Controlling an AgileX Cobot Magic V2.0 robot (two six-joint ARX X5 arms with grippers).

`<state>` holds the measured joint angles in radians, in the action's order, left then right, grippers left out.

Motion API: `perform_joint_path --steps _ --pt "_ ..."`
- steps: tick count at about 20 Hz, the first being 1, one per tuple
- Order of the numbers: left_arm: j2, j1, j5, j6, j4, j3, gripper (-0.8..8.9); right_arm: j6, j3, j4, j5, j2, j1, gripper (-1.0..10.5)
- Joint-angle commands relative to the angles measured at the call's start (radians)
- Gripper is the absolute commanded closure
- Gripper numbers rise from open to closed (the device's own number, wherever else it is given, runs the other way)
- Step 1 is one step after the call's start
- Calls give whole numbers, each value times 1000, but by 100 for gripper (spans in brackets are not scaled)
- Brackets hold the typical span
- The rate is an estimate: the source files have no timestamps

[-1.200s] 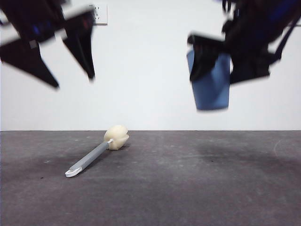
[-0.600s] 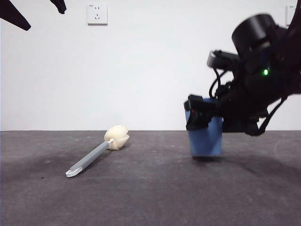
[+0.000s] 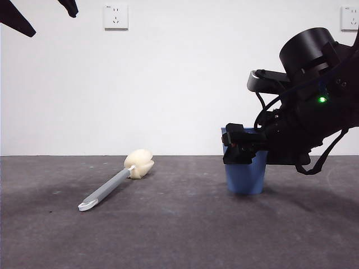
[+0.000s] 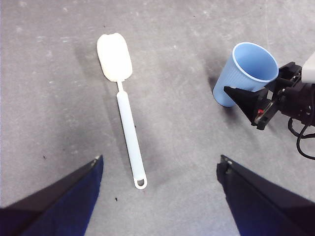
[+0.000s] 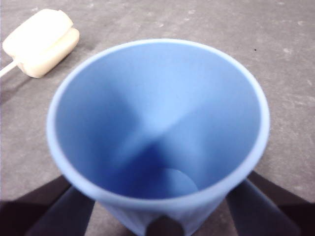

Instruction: Pick up the cup brush,pick up the cup,insert the brush into the cup,clean the cup,put the cup brush back,put the cup back to the fixed position on the table

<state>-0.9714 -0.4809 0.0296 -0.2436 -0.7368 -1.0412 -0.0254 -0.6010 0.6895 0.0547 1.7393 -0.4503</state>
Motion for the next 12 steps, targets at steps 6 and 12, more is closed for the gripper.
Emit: perform_joint_path --steps 6,12 --pt "1 -2 -2 13 -40 0 423 1 31 -82 0 0 -2 390" --pt "1 -2 -2 13 -46 0 423 -20 31 -243 -2 -158 -13 372"
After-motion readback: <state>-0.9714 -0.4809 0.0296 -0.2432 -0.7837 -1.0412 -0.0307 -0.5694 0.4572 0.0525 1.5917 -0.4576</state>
